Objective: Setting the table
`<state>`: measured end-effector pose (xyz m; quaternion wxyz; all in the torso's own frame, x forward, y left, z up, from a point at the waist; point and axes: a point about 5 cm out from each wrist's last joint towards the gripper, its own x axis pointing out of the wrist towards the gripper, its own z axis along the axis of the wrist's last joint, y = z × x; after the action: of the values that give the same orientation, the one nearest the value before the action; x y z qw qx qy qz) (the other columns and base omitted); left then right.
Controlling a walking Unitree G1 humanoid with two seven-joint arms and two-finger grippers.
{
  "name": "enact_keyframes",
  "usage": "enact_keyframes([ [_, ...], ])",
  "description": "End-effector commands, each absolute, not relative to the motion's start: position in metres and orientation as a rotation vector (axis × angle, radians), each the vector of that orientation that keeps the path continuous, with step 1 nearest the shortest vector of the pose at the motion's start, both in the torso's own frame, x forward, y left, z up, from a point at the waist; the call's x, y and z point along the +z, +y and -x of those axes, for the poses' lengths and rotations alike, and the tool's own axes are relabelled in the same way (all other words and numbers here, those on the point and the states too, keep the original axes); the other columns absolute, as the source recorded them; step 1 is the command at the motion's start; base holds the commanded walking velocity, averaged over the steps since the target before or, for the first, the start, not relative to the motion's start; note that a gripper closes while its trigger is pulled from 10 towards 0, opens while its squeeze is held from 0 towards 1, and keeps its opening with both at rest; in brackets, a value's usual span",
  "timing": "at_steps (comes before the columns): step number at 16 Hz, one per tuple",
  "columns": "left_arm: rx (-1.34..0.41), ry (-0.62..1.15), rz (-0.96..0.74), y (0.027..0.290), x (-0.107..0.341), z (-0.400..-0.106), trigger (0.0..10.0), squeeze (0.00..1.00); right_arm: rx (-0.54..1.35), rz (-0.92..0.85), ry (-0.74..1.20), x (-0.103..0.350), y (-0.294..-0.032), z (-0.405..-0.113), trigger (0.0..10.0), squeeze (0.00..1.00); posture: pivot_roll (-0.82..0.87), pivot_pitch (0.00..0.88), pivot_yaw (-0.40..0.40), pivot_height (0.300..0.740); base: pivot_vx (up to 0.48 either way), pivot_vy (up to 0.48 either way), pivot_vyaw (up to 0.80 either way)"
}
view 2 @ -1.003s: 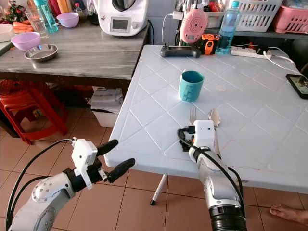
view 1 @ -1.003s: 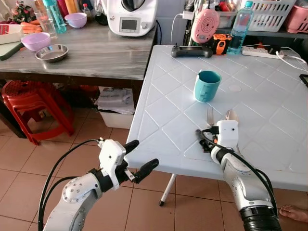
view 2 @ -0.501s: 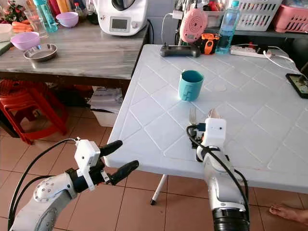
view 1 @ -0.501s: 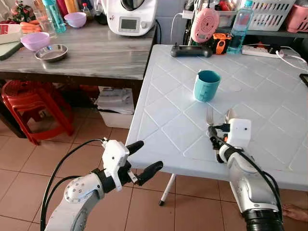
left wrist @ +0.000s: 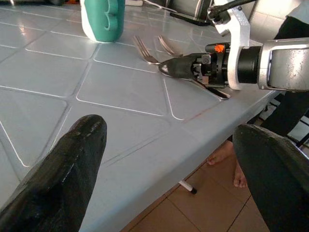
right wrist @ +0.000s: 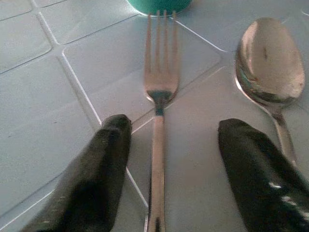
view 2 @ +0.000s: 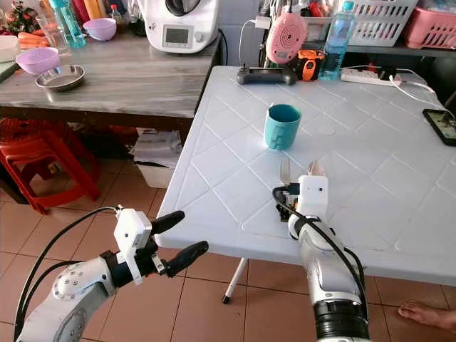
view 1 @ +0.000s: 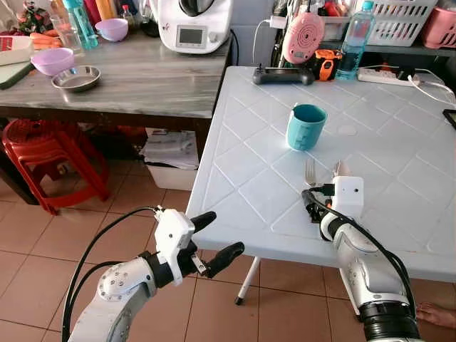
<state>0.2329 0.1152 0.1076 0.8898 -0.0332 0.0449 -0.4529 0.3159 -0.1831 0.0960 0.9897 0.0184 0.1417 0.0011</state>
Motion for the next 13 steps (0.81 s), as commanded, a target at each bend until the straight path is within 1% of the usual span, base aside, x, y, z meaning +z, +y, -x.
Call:
enact_keyframes([
  [1, -0.952, 0.093, 0.067, 0.115, 0.110, -0.231, 10.0, 0.00, 0.026, -0.051, 0.334, 0.088, -0.179, -0.315, 0.5, 0.00, -0.02, 0.068, 0.018, 0.740, 0.000, 0.000, 0.00],
  [2, -0.955, 0.096, 0.069, 0.115, 0.110, -0.231, 10.0, 0.00, 0.025, -0.063, 0.347, 0.084, -0.180, -0.313, 0.0, 0.00, -0.02, 0.069, 0.020, 0.740, 0.000, 0.000, 0.00],
  [13, -0.987, 0.106, 0.076, 0.114, 0.110, -0.231, 10.0, 0.00, 0.006, -0.106, 0.373, 0.077, -0.184, -0.308, 0.0, 0.00, -0.02, 0.063, 0.028, 0.740, 0.000, 0.000, 0.00],
])
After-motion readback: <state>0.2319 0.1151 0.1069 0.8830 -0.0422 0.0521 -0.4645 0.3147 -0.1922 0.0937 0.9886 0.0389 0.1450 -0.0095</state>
